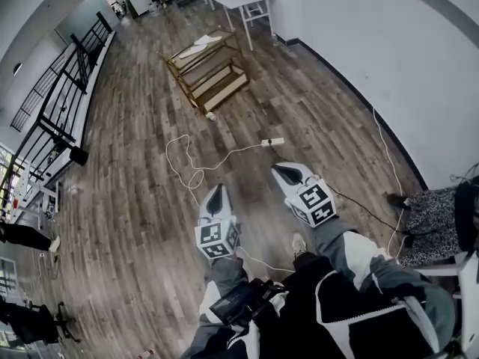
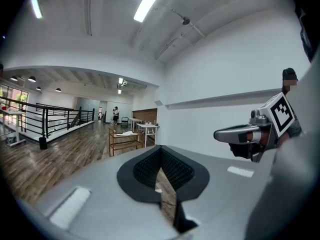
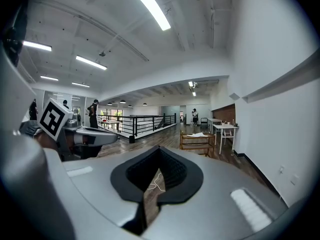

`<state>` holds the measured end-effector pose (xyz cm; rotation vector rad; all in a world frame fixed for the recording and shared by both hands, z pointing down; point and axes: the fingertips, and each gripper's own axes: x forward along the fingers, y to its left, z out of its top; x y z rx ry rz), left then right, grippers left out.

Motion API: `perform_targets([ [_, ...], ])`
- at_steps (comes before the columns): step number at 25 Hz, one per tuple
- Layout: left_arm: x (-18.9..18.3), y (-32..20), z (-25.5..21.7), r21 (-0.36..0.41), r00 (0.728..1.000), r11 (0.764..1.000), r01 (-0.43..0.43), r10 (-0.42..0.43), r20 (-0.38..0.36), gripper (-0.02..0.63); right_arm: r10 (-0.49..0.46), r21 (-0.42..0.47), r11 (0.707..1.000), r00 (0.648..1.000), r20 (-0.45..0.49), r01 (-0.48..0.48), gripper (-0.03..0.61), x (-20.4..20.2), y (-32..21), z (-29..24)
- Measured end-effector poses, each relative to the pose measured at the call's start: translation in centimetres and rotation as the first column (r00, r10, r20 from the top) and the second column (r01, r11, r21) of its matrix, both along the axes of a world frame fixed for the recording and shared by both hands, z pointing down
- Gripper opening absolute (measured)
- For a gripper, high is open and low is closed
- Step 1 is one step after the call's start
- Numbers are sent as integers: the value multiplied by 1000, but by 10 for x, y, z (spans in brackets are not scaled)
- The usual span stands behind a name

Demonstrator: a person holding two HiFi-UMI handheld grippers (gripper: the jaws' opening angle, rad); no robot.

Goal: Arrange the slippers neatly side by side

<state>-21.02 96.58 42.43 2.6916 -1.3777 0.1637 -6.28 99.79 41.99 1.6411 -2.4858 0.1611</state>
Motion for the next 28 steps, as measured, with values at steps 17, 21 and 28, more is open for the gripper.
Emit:
perform_targets([
  [17,67,-192,-6,2,997,999,52,-52,57,3,-99,19,995,995,33,99,5,57,-209,-3],
  [21,74,-256,-2,1,999,999,44,-44,33,5,-79,13,997,997,18,79,5,64,-268,6],
  [28,65,-395,1,28,999,999,-26,25,32,5,-7,2,1000,1000,21,7,5,56,-399,7],
])
